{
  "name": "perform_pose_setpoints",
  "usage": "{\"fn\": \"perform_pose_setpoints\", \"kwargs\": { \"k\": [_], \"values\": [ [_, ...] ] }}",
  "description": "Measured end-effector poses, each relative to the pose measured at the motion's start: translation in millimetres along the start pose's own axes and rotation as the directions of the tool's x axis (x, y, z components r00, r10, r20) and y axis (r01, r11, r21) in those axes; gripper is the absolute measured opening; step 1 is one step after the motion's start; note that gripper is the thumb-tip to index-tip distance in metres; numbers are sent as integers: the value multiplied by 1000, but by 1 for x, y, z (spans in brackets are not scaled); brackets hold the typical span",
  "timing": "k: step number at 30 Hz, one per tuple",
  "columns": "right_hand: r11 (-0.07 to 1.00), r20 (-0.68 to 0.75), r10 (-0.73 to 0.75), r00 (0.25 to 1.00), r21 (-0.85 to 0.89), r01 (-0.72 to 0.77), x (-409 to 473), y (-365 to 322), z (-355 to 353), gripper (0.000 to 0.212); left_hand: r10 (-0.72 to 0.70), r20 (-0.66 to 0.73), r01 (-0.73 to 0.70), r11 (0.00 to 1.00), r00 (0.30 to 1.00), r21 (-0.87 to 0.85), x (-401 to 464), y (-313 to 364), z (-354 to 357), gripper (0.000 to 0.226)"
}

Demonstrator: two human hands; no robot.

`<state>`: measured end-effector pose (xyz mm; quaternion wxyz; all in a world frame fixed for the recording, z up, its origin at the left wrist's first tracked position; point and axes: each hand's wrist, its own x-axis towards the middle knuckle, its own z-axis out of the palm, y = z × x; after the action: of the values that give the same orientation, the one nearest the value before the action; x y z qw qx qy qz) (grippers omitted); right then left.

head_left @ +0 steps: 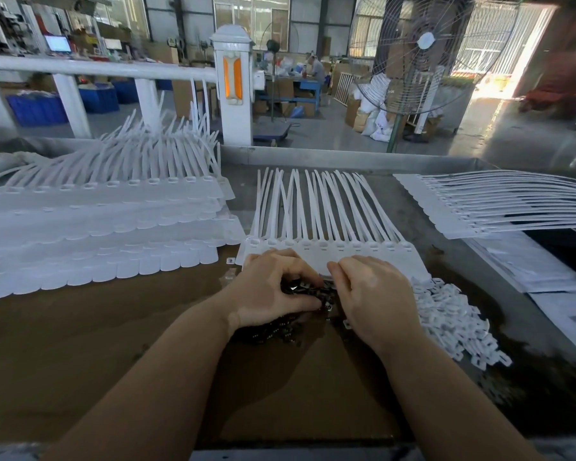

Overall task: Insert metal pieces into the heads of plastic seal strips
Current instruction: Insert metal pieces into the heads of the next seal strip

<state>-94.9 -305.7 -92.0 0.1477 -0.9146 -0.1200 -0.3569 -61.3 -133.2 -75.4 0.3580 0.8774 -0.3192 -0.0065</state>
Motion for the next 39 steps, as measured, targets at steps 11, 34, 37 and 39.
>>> {"fn": "perform_pose_setpoints", "kwargs": {
  "k": [11,34,37,39],
  "values": [
    [1000,7,15,1000,21,-15,0,1,0,31,-9,289,-31,990,957,134,-5,-2,-9,57],
    [1000,9,7,1000,25,-7,1,1,1,33,-25,-58,34,987,998,155,5,0,9,16],
    [1000,10,7,1000,24,-7,1,1,2,33,-22,-59,31,987,998,157,5,1,9,14],
    [1000,9,7,1000,29,-8,1,1,2,33,-21,-57,30,987,998,155,5,1,9,10]
  ]
}}
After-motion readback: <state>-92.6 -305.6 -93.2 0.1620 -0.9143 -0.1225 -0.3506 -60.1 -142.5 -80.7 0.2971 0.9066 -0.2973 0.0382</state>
